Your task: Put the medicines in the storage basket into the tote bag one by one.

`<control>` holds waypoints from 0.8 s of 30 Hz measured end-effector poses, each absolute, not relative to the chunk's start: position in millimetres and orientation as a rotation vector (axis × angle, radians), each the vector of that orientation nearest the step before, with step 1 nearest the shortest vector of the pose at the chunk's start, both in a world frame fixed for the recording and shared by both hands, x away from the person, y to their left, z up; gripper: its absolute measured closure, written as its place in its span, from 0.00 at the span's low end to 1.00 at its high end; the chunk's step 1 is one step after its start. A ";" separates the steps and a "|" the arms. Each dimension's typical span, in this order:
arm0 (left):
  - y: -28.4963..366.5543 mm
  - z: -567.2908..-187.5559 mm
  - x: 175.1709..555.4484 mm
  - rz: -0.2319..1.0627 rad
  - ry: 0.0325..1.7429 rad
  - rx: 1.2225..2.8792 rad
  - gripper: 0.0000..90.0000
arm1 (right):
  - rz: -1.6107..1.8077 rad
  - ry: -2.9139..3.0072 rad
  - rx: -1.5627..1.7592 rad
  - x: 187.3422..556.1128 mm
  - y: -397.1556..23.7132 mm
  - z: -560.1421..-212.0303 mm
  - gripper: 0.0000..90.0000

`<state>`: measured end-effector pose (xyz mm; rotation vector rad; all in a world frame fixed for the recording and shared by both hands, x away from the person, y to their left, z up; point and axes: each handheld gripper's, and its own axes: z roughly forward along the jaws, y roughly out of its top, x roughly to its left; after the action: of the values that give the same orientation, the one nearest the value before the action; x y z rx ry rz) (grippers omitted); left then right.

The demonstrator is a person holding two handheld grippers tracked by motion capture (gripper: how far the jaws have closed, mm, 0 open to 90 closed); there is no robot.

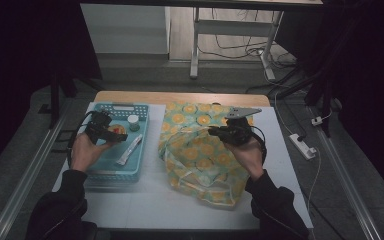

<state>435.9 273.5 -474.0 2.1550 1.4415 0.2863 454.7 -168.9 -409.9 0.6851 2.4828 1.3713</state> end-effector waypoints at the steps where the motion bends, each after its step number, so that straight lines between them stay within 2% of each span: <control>1: 273.3 -472.7 434.9 0.285 1.435 2.152 0.23 | 1.371 2.483 0.688 454.9 -168.9 -410.0 1.00; 24: 239.2 -443.4 411.4 0.269 1.228 2.153 0.23 | 1.379 2.484 0.701 455.3 -170.5 -409.1 1.00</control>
<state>411.4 239.2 -443.4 2.1532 1.2282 0.2690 455.3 -170.5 -409.1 0.7008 2.4839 1.3794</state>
